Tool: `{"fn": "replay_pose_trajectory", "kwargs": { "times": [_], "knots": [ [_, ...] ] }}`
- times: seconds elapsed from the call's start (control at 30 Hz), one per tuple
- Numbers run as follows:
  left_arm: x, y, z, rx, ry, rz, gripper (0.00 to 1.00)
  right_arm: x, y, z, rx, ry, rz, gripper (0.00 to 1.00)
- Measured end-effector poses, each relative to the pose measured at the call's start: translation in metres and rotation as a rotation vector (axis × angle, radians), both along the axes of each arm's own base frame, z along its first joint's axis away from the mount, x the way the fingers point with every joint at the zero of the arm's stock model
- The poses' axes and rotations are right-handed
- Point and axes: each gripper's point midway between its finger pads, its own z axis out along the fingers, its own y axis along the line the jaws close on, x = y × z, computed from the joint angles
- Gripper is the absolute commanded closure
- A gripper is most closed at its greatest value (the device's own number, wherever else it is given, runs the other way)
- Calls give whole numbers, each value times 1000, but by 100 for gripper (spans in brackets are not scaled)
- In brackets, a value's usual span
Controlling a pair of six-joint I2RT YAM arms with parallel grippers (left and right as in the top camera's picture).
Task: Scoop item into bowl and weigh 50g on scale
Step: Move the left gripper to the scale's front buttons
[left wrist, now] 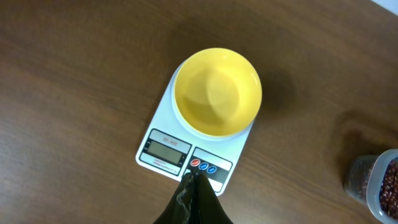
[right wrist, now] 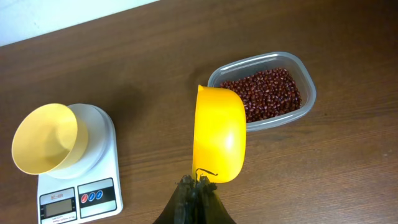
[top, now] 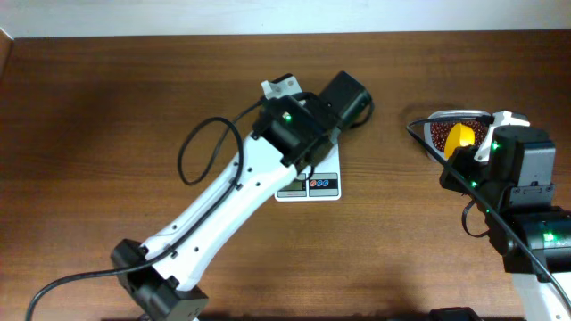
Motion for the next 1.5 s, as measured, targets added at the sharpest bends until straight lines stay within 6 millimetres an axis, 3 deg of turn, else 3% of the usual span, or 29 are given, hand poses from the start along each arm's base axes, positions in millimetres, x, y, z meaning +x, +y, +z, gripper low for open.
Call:
{"fn": "replay_pose_trajectory", "kwargs": {
  "times": [0.3, 0.53, 0.7, 1.03, 1.27, 1.5],
  "knots": [
    [-9, 10, -61, 48, 57, 136, 100, 0, 0, -1, -1, 3, 1, 96],
    [-9, -7, -111, 22, 36, 130, 100, 6, 0, -11, -3, 39, 1, 96],
    [-9, -11, -133, 5, 21, 127, 100, 10, 1, -19, -6, 69, 2, 96],
    [-8, -13, -155, -14, 3, 124, 100, 12, 1, -24, -8, 88, 2, 96],
    [-19, -35, -182, 19, 28, 68, 100, 12, 1, -24, -7, 88, 2, 96],
    [-18, -35, -184, 31, 15, 66, 100, 12, 1, -24, -8, 88, 3, 96]
  ]
}}
